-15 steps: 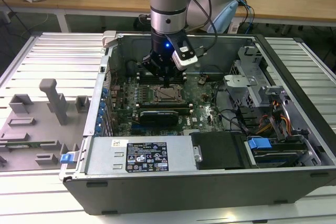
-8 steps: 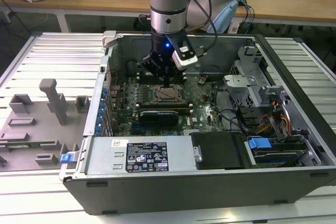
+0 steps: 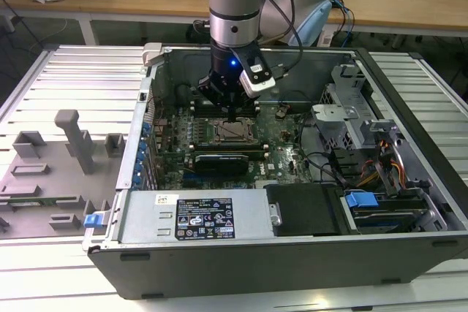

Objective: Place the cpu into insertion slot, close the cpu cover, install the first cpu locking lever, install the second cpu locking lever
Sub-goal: 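Install the second cpu locking lever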

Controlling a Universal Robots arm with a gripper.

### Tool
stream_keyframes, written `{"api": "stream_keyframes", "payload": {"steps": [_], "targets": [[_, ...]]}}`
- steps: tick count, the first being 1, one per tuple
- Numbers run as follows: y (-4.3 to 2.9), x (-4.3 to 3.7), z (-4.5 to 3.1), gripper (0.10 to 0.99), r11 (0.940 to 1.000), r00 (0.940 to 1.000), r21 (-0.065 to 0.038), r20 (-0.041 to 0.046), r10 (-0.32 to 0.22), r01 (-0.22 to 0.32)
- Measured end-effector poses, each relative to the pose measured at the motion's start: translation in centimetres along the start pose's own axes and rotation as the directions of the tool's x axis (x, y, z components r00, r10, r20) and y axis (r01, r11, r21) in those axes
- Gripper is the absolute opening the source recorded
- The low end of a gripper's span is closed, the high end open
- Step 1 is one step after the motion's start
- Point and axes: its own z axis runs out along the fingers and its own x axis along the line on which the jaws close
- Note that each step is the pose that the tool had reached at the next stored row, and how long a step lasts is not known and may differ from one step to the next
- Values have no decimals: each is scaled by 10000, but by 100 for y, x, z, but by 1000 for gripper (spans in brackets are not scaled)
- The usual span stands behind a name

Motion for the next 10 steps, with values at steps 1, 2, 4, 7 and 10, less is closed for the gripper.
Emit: {"api": "stream_keyframes", "payload": {"steps": [1, 2, 4, 7, 10], "targets": [[0, 0, 0, 106, 10000, 10000, 0, 0, 0, 0], [0, 0, 0, 106, 10000, 10000, 0, 0, 0, 0], [0, 0, -1, 106, 10000, 10000, 0, 0, 0, 0], [-3, 0, -2, 106, 10000, 10000, 2, -1, -1, 1], [-121, -8, -1, 106, 10000, 10000, 0, 0, 0, 0]]}}
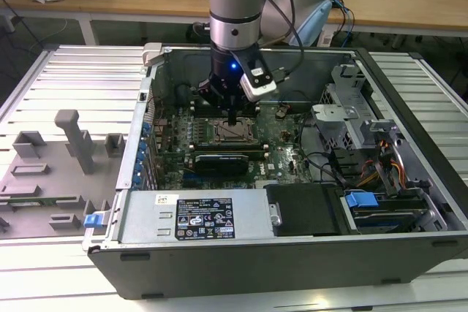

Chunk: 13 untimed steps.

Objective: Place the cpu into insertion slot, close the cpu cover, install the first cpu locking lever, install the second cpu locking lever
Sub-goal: 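Install the second cpu locking lever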

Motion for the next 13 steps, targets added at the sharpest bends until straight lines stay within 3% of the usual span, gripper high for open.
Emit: {"api": "stream_keyframes", "payload": {"steps": [4, 10, 13], "targets": [[-88, -6, -1, 106, 10000, 10000, -1, 0, 1, -1], [-129, -11, -61, 106, 10000, 10000, 0, 0, 0, 0], [-237, -18, -71, 106, 10000, 10000, -1, 0, 6, -6]]}}
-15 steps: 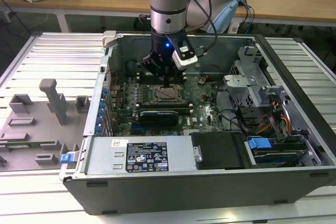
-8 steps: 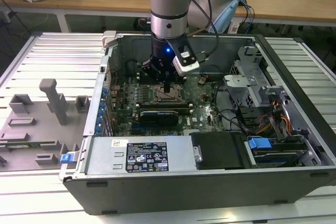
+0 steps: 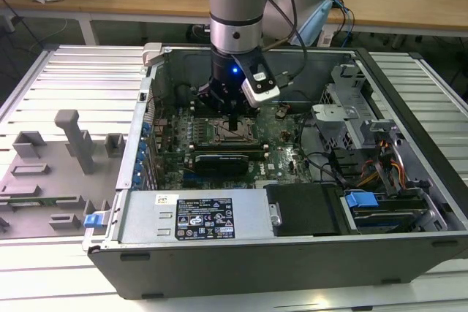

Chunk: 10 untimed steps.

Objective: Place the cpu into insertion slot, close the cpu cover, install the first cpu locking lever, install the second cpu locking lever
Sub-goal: 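Install the second cpu locking lever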

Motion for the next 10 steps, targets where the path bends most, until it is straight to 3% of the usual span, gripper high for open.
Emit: {"api": "stream_keyframes", "payload": {"steps": [4, 5, 6, 7, 10], "targets": [[-57, -4, 0, 106, 10000, 10000, 0, 0, 2, -2], [-57, -4, 2, 106, 10000, 10000, 5, -73, 1, -1], [-57, -10, 5, 106, 10000, 9991, 29, -427, 2, -1], [-57, -13, 6, 106, 10000, 9977, 47, -682, 3, 0], [-57, -12, 7, 106, 10000, 9977, 47, -683, 5, -2]]}}
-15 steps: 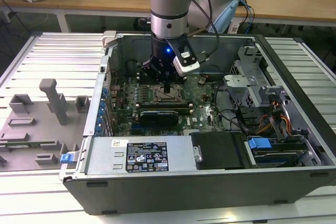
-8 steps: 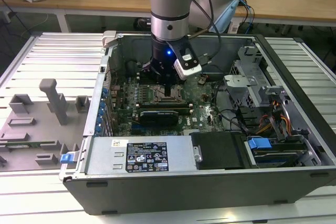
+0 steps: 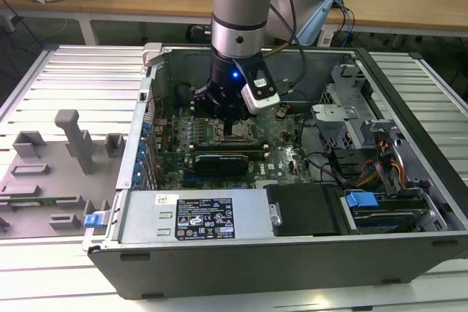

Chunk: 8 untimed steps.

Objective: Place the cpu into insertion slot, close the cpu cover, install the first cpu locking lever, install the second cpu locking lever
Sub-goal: 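Install the second cpu locking lever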

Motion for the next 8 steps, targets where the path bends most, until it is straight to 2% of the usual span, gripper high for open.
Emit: {"api": "stream_keyframes", "payload": {"steps": [5, 8], "targets": [[-3, 29, 78, 106, 10000, 10000, -69, -1, -3, 3], [-11, 127, 135, 106, 9999, 10000, -163, -7, -4, 4]]}}
